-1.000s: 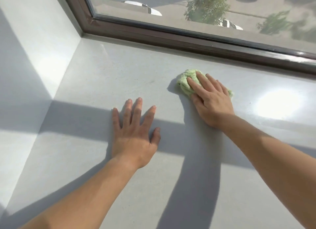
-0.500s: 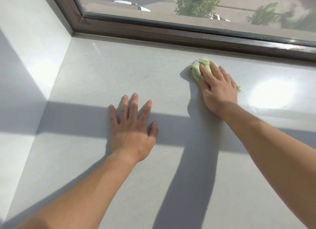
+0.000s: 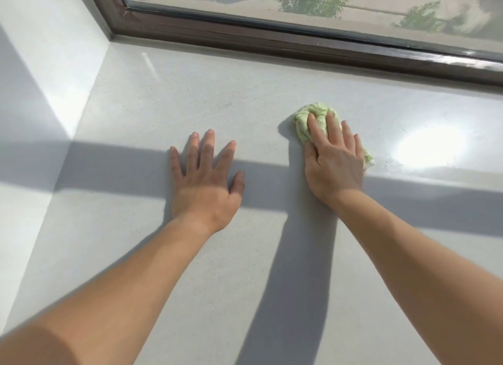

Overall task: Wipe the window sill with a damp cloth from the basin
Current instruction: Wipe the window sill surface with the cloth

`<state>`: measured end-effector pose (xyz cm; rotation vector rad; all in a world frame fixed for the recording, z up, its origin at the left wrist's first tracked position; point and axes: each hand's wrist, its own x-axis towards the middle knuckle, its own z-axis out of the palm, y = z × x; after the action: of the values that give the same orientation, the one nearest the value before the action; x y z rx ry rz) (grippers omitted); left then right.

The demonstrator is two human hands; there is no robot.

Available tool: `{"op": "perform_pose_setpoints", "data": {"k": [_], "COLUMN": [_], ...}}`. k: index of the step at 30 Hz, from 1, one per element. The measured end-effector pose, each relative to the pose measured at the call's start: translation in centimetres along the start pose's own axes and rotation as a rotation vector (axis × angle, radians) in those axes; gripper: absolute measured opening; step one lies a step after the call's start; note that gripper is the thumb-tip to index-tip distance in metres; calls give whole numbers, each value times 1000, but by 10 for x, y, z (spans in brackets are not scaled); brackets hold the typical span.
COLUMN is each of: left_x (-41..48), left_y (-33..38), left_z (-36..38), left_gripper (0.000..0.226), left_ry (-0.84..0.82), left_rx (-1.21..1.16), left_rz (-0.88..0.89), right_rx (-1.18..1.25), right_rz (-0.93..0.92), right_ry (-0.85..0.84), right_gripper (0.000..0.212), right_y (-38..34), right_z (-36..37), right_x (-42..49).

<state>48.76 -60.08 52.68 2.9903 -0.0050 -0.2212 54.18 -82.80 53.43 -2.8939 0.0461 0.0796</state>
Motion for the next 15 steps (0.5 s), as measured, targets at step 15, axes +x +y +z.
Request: {"op": "perform_pose_setpoints", "data": {"k": [15], "left_x": [-101], "left_y": [14], "left_z": [11], "left_gripper": [48], "left_ry": [116], "left_rx": [-190], "left_rz": [49], "right_rx": [-17], "right_rz": [-225], "right_ry": [6], "right_gripper": [51], "right_y": [-9], "right_z": [16], "right_x": [-109]}}
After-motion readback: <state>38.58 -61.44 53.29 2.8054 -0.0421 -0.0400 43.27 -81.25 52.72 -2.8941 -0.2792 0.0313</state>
